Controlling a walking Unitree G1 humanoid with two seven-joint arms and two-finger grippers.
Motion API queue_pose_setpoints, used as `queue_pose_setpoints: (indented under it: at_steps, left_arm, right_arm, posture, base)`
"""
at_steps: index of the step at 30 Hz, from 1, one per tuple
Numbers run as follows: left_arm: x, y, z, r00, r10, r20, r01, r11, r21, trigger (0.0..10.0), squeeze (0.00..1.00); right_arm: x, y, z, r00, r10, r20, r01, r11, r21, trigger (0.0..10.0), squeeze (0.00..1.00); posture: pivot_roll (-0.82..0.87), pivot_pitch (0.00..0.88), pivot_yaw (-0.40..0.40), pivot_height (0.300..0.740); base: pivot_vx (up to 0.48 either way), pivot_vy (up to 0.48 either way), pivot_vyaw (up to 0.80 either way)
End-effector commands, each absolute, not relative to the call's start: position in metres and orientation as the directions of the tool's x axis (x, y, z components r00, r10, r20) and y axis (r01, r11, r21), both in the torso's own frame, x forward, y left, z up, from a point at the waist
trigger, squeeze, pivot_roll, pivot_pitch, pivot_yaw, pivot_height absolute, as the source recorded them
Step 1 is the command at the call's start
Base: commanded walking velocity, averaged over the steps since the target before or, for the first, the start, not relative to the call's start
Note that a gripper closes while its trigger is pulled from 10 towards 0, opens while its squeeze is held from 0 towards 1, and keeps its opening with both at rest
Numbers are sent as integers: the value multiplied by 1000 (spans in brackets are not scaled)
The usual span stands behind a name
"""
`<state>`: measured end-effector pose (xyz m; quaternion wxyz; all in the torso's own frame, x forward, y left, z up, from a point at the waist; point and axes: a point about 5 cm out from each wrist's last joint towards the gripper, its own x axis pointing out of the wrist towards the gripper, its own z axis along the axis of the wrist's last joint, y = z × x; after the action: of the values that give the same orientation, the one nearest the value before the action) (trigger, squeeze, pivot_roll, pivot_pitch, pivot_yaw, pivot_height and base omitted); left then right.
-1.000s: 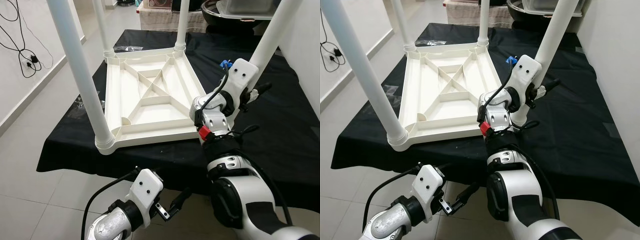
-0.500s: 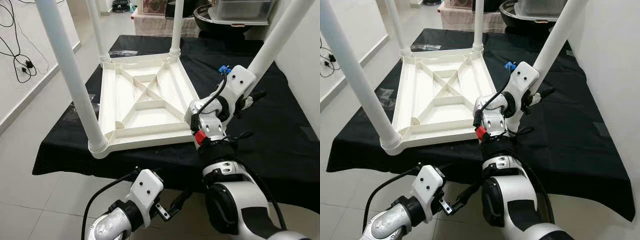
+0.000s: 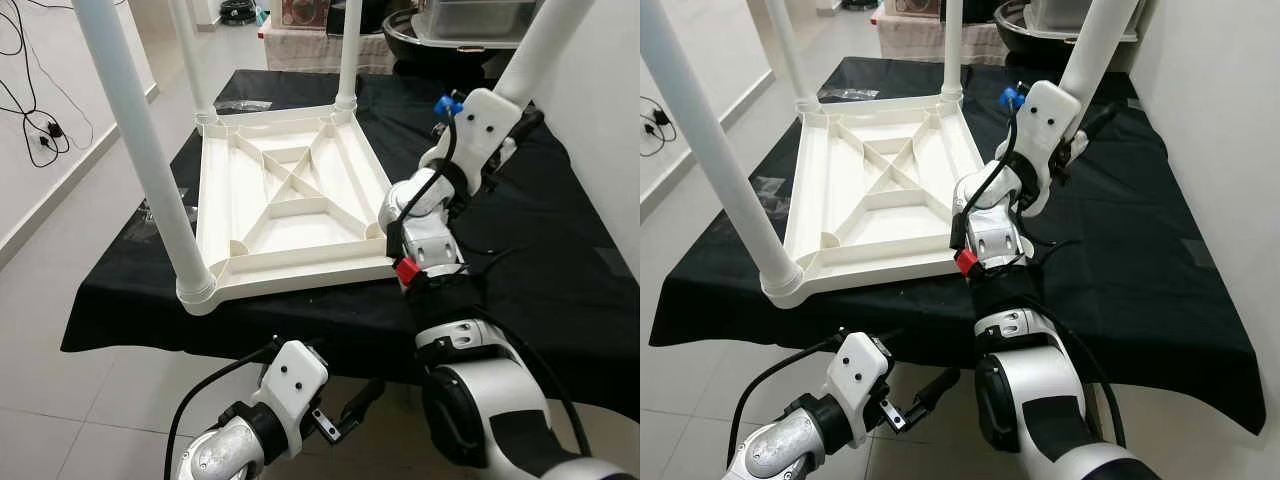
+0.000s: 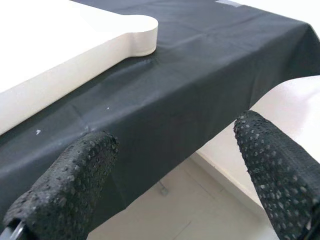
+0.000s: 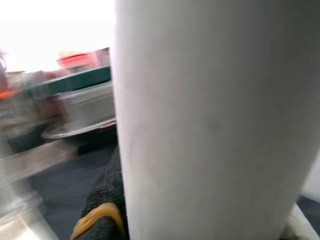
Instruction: Building children table
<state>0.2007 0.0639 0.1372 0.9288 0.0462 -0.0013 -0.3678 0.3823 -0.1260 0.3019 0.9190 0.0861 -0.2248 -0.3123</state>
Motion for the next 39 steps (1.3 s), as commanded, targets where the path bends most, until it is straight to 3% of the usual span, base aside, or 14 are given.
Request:
queue_pose_setpoints:
  at_steps: [1, 5, 6, 13, 14, 15, 18, 20, 39]
  left_arm:
    - [209, 68, 138, 757, -653, -34, 654, 754, 57, 10000, 0]
    - [216, 72, 143, 763, -646, -28, 645, 758, 95, 10000, 0]
    - [219, 74, 145, 759, -651, -27, 650, 752, 110, 10000, 1000]
    - [231, 78, 154, 749, -662, -21, 648, 726, 228, 10000, 1000]
    - [238, 80, 157, 756, -653, -33, 633, 719, 286, 10000, 294]
    - [245, 82, 159, 761, -648, -42, 621, 707, 339, 10000, 0]
    - [255, 86, 163, 771, -635, -52, 598, 692, 405, 10000, 0]
    - [271, 91, 169, 787, -616, -45, 555, 674, 488, 10000, 0]
    - [300, 88, 171, 807, -590, -13, 509, 685, 521, 10000, 0]
  right_arm:
    - [385, -116, 297, 854, -349, 386, 256, 927, 273, 10000, 0]
    - [383, -116, 291, 900, -201, 386, 98, 958, 269, 10000, 0]
    - [381, -118, 289, 909, -143, 391, 39, 964, 262, 10000, 0]
    - [374, -138, 271, 935, -49, 350, -26, 978, 207, 10000, 0]
    - [373, -147, 261, 953, -39, 301, -33, 973, 229, 10000, 0]
    - [371, -154, 255, 961, -24, 277, -45, 969, 242, 10000, 0]
    - [365, -161, 250, 963, 5, 268, -77, 962, 260, 10000, 0]
    - [355, -151, 244, 961, 105, 256, -179, 941, 288, 10000, 0]
    - [313, -113, 258, 907, 304, 293, -400, 839, 368, 10000, 0]
  posture:
    - [80, 116, -6, 740]
    - [81, 115, -8, 740]
    - [76, 115, 1, 740]
    - [72, 111, 9, 740]
    - [68, 110, 9, 740]
    - [67, 107, 12, 740]
    - [70, 105, 9, 740]
    - [69, 101, 11, 740]
    - [51, 97, 19, 740]
  base:
    - [0, 0, 0]
    - [0, 0, 0]
    - [0, 0, 0]
    - [0, 0, 0]
    - [0, 0, 0]
    - [0, 0, 0]
    - [0, 0, 0]
    - [0, 0, 0]
    - [0, 0, 0]
